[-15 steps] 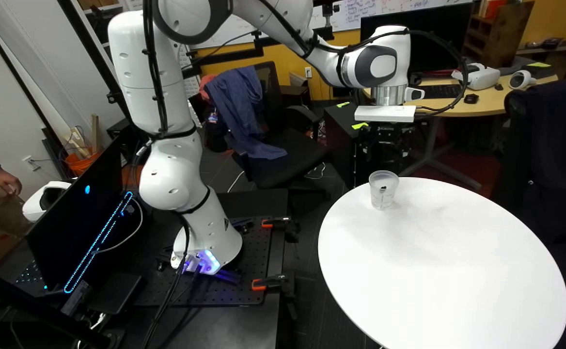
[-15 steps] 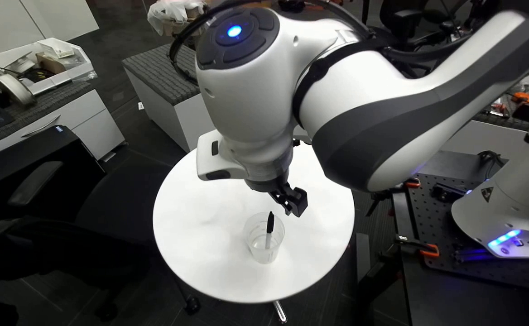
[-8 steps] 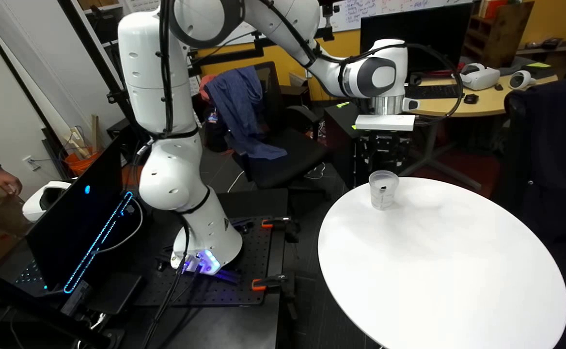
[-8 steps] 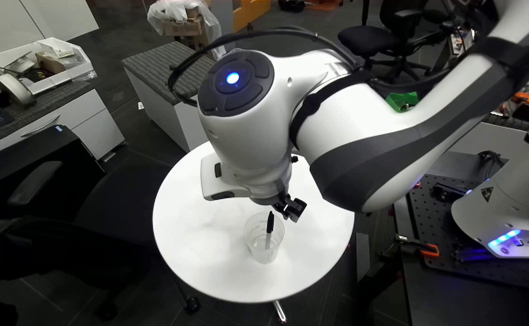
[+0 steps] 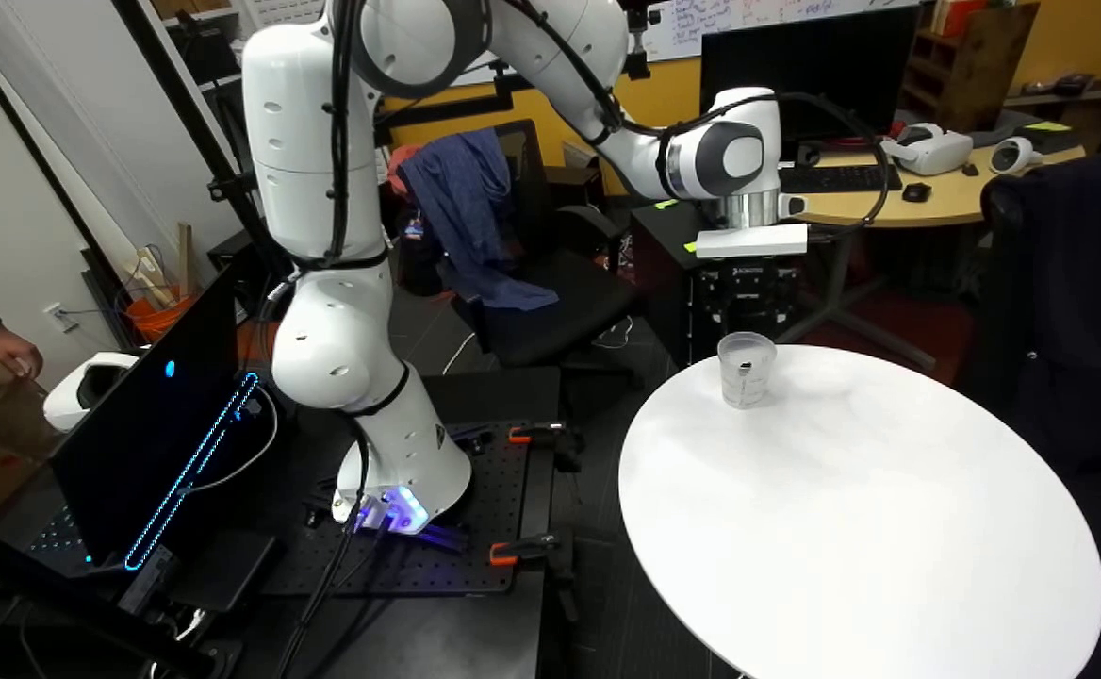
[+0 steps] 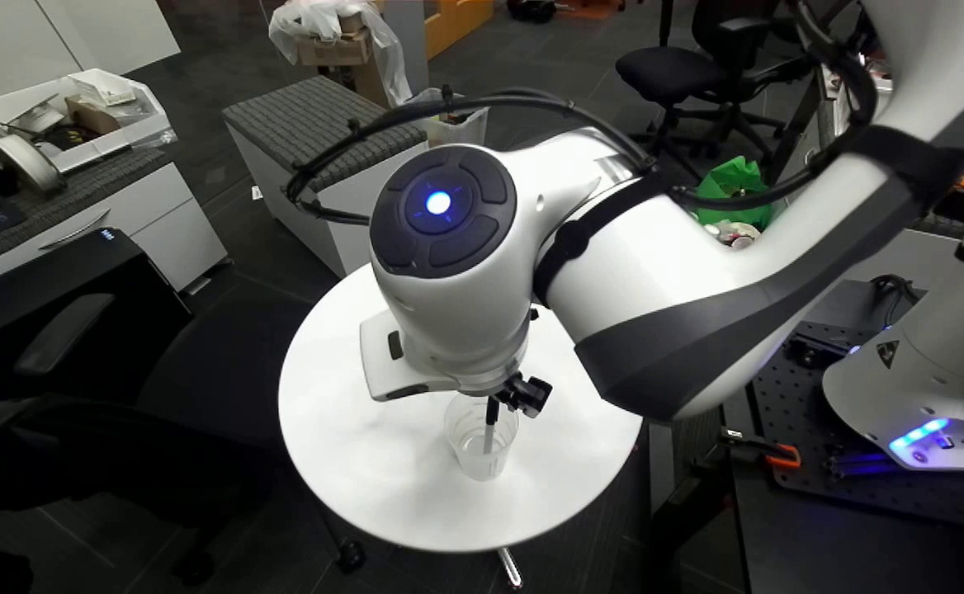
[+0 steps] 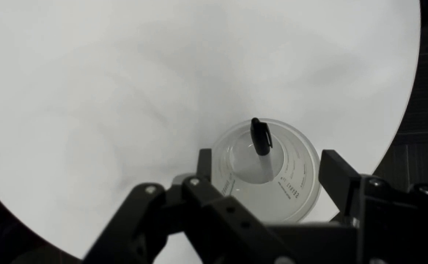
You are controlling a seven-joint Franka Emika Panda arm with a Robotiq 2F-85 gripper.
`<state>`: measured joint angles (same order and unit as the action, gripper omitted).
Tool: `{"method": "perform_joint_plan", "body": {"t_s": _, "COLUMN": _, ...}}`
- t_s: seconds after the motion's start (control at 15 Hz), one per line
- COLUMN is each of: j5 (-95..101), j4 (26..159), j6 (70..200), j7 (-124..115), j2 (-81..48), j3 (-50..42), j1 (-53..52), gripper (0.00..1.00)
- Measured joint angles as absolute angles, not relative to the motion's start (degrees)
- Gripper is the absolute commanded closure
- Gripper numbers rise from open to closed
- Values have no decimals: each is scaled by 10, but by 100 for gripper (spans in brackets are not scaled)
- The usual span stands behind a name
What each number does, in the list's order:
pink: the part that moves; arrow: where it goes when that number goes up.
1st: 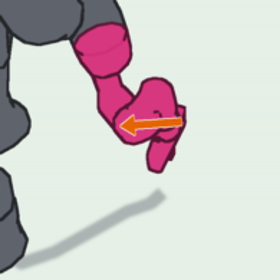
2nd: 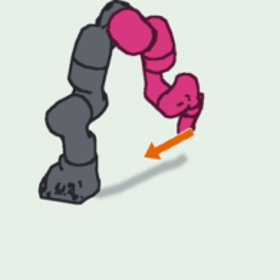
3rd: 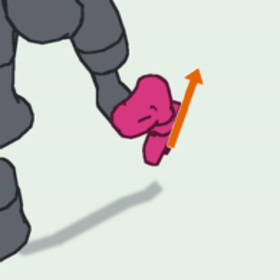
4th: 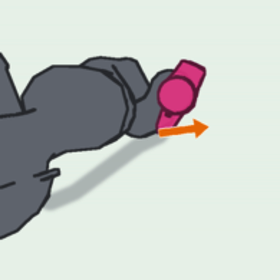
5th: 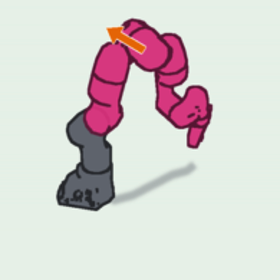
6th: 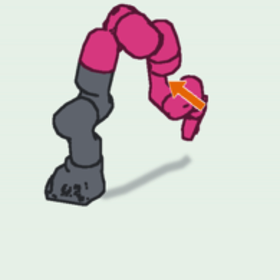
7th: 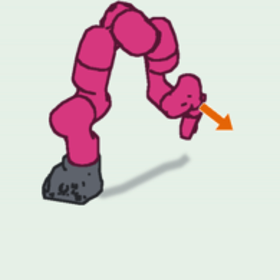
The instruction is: Put the black marker on the table
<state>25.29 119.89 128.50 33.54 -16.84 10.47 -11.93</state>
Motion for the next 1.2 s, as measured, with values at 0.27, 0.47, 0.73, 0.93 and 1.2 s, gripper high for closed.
{"method": "perform_joint_plan", "body": {"t_s": 0.27, "j5": 263, "j4": 1198, "j6": 1299, "j7": 336, "j2": -178, "j3": 111, "j1": -120, "gripper": 54}}
{"method": "perform_joint_plan", "body": {"t_s": 0.47, "j5": 265, "j4": 1196, "j6": 1301, "j7": 336, "j2": -183, "j3": 113, "j1": -120, "gripper": 54}}
{"method": "perform_joint_plan", "body": {"t_s": 0.73, "j5": 265, "j4": 1194, "j6": 1302, "j7": 336, "j2": -188, "j3": 113, "j1": -120, "gripper": 53}}
{"method": "perform_joint_plan", "body": {"t_s": 0.93, "j5": 265, "j4": 1192, "j6": 1302, "j7": 336, "j2": -193, "j3": 113, "j1": -120, "gripper": 53}}
{"method": "perform_joint_plan", "body": {"t_s": 1.2, "j5": 265, "j4": 1188, "j6": 1302, "j7": 336, "j2": -200, "j3": 113, "j1": -120, "gripper": 58}}
